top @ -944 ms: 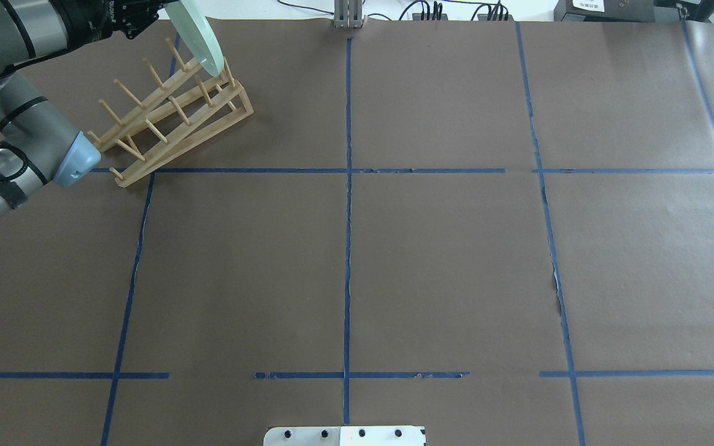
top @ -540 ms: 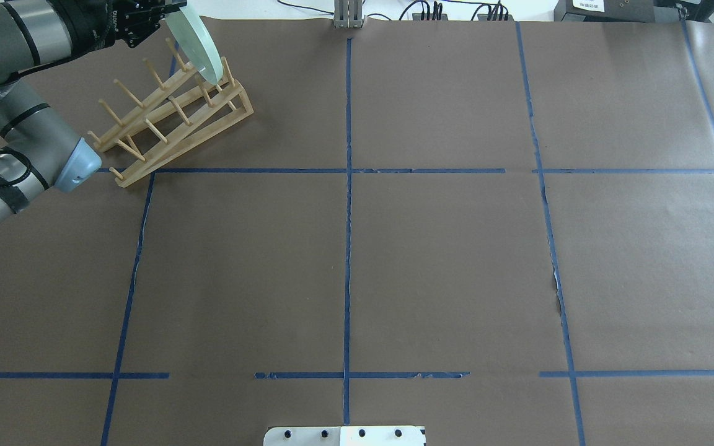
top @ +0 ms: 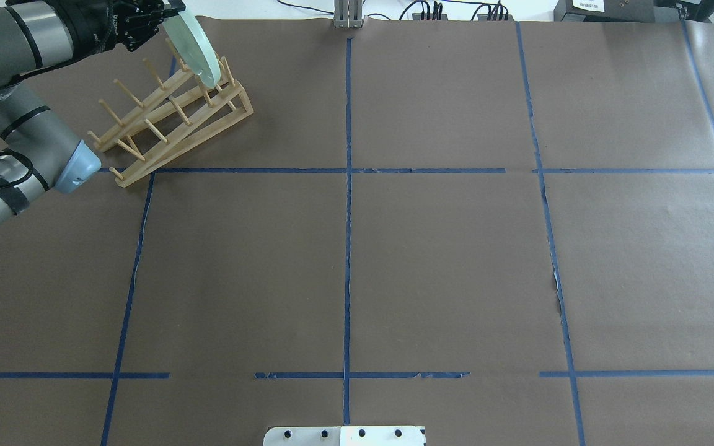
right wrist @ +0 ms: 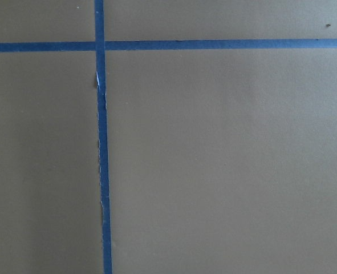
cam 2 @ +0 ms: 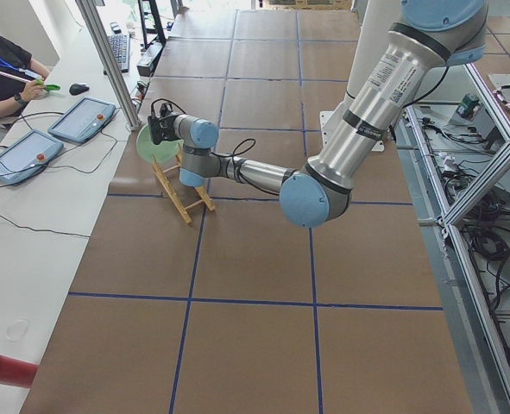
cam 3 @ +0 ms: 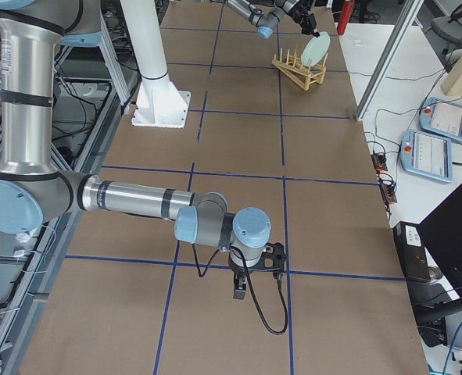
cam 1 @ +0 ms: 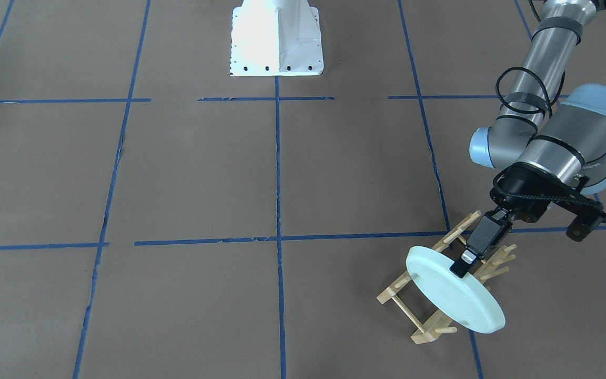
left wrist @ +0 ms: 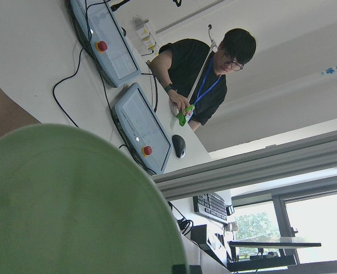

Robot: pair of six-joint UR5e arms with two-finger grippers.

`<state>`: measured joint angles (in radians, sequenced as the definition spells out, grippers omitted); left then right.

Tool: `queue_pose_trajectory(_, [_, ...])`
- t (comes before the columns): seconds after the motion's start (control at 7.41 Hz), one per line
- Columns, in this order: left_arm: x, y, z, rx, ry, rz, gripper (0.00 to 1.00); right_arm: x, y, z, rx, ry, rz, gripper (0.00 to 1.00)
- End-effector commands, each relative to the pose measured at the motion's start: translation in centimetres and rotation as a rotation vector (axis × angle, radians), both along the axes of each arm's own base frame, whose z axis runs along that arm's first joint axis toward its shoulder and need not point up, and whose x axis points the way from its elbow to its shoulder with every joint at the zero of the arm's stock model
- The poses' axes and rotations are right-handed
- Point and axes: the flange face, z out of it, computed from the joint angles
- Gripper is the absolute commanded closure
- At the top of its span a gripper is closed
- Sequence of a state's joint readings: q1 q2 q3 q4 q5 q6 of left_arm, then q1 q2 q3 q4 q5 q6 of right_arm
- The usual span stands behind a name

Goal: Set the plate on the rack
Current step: 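Lower the plate between the rack pegs with the left gripper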

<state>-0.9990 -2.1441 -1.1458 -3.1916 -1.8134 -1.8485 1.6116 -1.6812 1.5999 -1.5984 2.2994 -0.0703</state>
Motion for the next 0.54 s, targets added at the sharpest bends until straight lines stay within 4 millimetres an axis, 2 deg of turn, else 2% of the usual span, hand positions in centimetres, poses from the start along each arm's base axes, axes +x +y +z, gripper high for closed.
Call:
queue_pose_trajectory(0.0, [0.30, -0.22, 0.41, -0.012, -0.006, 0.002, 0.84, -0.04, -0.01, 0.00, -0.001, 0.000, 0.000, 0.00])
queue_pose_trajectory(0.13, [0.49, -0.21, 0.45, -0.015, -0.009, 0.000, 0.01, 0.03, 0.01, 0.00, -0.001, 0.000, 0.002, 0.00])
queue_pose_trajectory(0.4, [1.10, 0.05, 0.68, 0.006, -0.036, -0.005, 0.00, 0.03, 0.01, 0.00, 0.000, 0.000, 0.000, 0.00])
